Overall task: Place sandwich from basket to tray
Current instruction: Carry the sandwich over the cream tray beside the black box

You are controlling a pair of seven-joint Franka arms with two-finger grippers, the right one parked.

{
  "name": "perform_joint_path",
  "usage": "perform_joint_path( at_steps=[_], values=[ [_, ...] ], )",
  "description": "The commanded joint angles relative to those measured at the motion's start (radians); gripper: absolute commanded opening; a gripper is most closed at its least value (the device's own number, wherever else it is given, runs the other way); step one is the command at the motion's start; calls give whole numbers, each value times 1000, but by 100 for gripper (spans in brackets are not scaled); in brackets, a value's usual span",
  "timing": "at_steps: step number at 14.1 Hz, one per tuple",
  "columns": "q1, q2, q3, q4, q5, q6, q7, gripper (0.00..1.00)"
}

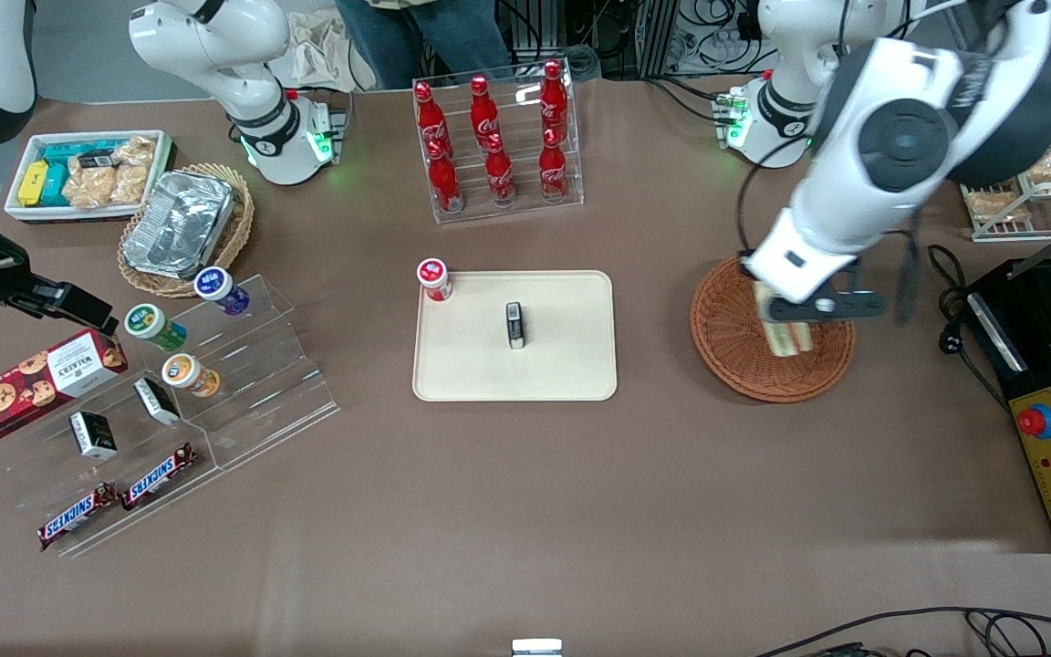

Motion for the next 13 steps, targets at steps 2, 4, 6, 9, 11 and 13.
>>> perform_joint_path(
  at_steps=[2, 4, 6, 9, 11, 13],
  values=[
    [-68, 64, 7, 35, -101, 55, 2, 6],
    [-123, 96, 7, 25, -114, 151, -43, 3],
    [-162, 121, 7, -13, -114, 251, -97, 3],
    [-229, 182, 9, -74, -108, 432, -103, 3],
    [-236, 230, 9, -84, -99, 498, -92, 2],
    [-239, 276, 7, -85, -97, 576, -86, 0]
  ],
)
